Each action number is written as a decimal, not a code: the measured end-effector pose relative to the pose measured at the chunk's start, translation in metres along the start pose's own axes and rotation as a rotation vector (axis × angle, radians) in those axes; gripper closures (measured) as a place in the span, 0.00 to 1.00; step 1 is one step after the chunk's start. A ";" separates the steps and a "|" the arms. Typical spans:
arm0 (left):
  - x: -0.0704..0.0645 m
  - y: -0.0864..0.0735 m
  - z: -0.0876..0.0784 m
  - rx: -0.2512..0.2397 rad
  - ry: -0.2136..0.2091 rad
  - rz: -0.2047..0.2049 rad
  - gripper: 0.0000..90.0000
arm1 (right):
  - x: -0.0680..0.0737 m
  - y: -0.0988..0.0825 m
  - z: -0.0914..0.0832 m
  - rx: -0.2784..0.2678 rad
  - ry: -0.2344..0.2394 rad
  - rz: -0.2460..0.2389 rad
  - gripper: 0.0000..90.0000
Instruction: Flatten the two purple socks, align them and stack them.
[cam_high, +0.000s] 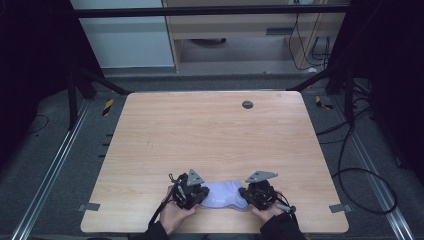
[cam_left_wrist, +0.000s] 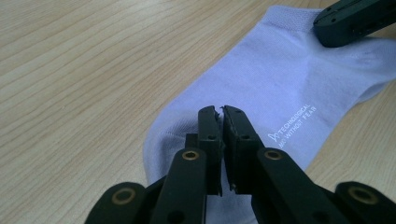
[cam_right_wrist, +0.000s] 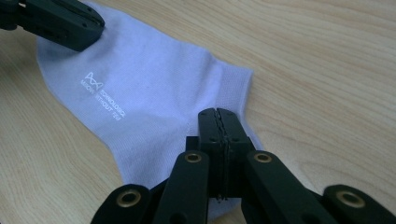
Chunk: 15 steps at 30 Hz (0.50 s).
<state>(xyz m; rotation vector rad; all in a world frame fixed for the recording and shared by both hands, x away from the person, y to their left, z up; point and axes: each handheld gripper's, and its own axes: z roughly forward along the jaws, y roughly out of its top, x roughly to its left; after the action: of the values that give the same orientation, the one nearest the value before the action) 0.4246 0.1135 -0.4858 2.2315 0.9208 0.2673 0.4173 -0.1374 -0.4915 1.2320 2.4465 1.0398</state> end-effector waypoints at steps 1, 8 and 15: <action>0.000 0.000 0.000 -0.001 -0.002 0.000 0.94 | -0.001 -0.001 0.001 -0.001 0.000 -0.002 1.00; 0.008 0.003 -0.010 -0.050 0.012 -0.019 0.83 | -0.001 0.001 -0.003 -0.026 0.010 0.008 0.96; 0.035 0.003 -0.034 -0.138 0.068 -0.069 0.67 | -0.025 0.002 -0.026 -0.146 -0.067 0.043 0.77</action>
<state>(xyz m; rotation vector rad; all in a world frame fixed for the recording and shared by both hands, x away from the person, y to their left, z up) 0.4375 0.1536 -0.4614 2.0710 0.9837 0.3653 0.4216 -0.1684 -0.4747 1.2568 2.2599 1.1461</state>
